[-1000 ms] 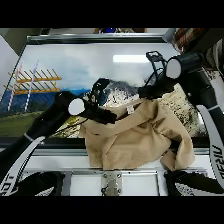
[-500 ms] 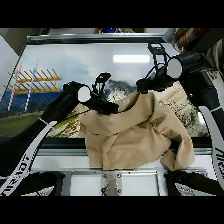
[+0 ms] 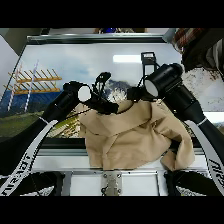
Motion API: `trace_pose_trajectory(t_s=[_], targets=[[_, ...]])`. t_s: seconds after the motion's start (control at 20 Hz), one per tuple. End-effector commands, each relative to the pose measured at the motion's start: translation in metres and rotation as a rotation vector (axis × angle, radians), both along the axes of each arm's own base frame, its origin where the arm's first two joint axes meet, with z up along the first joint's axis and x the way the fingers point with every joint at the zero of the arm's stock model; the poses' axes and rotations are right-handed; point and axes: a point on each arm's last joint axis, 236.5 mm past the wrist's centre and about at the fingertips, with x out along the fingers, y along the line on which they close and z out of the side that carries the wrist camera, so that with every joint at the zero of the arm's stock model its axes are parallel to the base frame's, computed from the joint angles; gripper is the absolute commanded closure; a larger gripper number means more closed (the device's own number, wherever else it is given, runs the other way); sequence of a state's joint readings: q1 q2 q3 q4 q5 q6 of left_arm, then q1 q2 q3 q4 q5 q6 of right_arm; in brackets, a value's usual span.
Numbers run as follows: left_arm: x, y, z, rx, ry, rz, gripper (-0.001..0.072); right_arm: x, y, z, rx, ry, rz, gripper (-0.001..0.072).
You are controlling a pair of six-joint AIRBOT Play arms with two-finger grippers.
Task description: Fold the clothes and pants, and hang the long-sleeved shirts on hangers.
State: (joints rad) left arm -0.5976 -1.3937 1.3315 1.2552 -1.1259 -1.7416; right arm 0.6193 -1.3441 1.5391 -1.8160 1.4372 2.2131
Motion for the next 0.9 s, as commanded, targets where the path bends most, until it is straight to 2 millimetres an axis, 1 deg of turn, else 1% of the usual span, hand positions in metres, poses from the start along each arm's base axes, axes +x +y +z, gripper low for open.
trace_pose_trajectory(t_s=[0.0, 0.1, 0.25, 0.4, 0.55, 0.65, 0.75, 0.85], targets=[[0.001, 0.0, 0.0, 0.0, -0.001, 0.002, 0.069, -0.004, 0.008, -0.013, -0.004, 0.01, -0.074, 0.0263], [0.001, 0.0, 0.0, 0.0, -0.001, 0.002, 0.069, -0.002, 0.013, -0.015, -0.011, -0.004, -0.073, 0.0263], [0.001, 0.0, 0.0, 0.001, 0.0, 0.001, 0.069, 0.003, 0.016, -0.027, -0.008, 0.0, -0.129, 0.0263], [-0.002, 0.001, -0.001, 0.005, 0.007, -0.002, 0.069, 0.021, 0.011, -0.033, -0.029, -0.056, -0.187, 0.0263], [-0.006, 0.003, -0.002, 0.015, 0.025, -0.01, 0.069, 0.037, 0.019, -0.04, -0.008, -0.098, -0.201, 0.0263], [-0.013, 0.004, -0.002, 0.028, 0.034, -0.037, 0.069, 0.042, 0.022, -0.051, -0.017, -0.095, -0.194, 0.0263], [-0.019, -0.001, 0.006, 0.023, 0.011, -0.073, 0.069, 0.044, 0.022, -0.062, -0.038, -0.078, -0.193, 0.0263], [-0.027, -0.005, 0.019, 0.009, -0.02, -0.106, 0.069, 0.048, 0.019, -0.07, -0.068, -0.078, -0.191, 0.0263]])
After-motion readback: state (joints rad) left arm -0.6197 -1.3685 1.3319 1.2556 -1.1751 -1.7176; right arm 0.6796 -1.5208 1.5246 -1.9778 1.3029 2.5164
